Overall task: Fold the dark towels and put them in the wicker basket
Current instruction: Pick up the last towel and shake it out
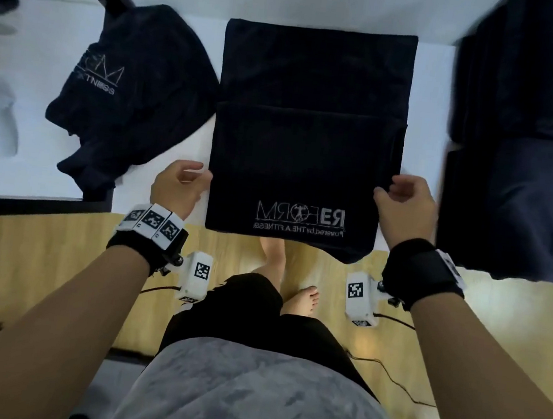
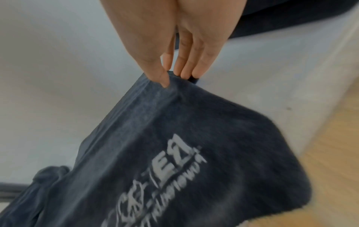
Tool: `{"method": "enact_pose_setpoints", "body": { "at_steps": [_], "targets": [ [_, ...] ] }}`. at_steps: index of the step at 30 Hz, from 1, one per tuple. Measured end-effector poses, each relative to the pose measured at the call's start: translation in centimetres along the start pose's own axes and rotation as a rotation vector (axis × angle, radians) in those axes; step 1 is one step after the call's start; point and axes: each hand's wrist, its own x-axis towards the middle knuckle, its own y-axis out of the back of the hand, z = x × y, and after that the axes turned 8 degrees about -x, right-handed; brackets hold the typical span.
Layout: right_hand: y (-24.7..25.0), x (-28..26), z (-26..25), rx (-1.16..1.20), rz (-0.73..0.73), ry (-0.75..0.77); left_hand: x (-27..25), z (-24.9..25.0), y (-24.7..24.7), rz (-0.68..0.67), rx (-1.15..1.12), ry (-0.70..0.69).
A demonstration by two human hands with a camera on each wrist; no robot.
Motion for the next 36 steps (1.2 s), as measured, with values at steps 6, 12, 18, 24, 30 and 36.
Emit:
{"method": "enact_pose_setpoints", "body": {
  "at_steps": [6, 12, 18, 24, 30, 36],
  "targets": [
    [0.3, -4.9, 5.5, -0.102, -0.014, -0.15, -3.8, -4.7, 0.0, 0.098, 0.13, 0.07],
    [-0.2, -6.8, 9.1, -0.129, -0.231, -0.304, -5.9, -8.7, -0.2, 0.005, 0.039, 0.195],
    [-1.3, -6.9, 9.4, 0.101, -0.385, -0.347, -5.9, -8.7, -1.0, -0.045, -0.217, 0.218],
    [-1.6, -7.7, 8.9, 0.145, -0.373, -0.353, -5.9, -9.2, -1.0, -0.079, -0.213, 0.226],
    [-1.2, -8.9, 8.3, 0.38, -0.367, -0.395, -6.0, -9.2, -1.5, -0.103, -0.335, 0.281],
    [-1.1, -9.7, 8.1, 0.432, -0.315, -0.315, -6.9, -8.4, -1.6, -0.084, -0.284, 0.237]
  ]
}}
